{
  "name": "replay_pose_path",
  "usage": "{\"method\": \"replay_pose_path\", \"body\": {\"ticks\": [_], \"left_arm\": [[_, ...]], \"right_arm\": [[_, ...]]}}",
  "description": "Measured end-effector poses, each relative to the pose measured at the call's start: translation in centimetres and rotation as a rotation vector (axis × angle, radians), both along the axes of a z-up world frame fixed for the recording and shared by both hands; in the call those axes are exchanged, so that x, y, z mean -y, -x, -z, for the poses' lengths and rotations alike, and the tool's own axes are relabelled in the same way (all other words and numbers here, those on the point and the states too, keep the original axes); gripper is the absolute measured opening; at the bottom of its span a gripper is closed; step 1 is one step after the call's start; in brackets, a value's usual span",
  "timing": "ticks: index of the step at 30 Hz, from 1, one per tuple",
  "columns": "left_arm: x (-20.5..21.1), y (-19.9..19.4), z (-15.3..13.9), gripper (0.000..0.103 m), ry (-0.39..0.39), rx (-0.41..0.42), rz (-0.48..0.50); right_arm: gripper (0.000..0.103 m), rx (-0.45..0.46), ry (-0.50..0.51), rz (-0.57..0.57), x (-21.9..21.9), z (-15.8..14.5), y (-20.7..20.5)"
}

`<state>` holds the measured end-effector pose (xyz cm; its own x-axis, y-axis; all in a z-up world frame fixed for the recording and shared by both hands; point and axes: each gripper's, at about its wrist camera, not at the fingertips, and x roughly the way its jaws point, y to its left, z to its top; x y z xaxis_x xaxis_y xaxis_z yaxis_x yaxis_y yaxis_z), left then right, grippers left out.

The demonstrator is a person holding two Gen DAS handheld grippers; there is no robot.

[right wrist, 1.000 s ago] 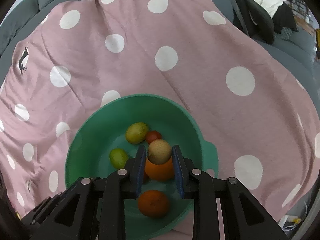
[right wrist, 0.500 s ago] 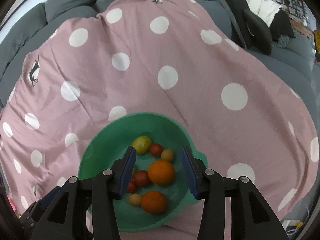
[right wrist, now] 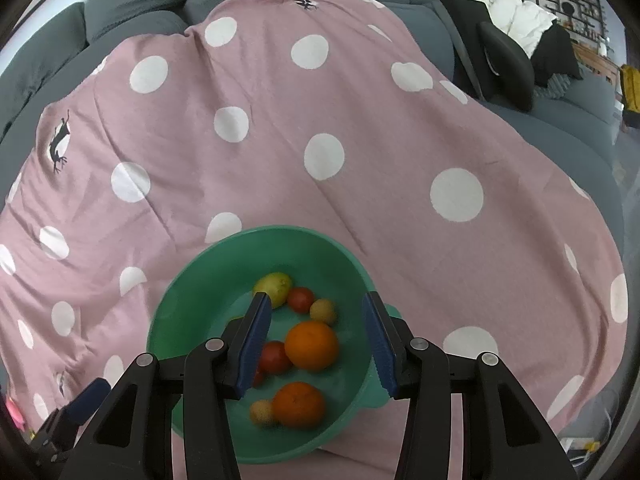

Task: Organize fruits
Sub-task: 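Open both grippers to drop the tan fruits into the bowl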

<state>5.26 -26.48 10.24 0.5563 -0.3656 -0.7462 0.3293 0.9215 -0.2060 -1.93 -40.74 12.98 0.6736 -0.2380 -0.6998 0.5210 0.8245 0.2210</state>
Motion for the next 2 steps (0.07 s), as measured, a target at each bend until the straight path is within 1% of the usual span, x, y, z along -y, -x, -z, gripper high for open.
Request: {"method": "replay_pose_path", "body": {"ticks": [2], "left_arm": [[-0.10, 0.10, -0.10, 0.102, -0.004, 0.006, -0.005]], "right_arm": [[0.048, 0.000, 0.001, -0.002, 0.00, 0.02, -0.02]]}}
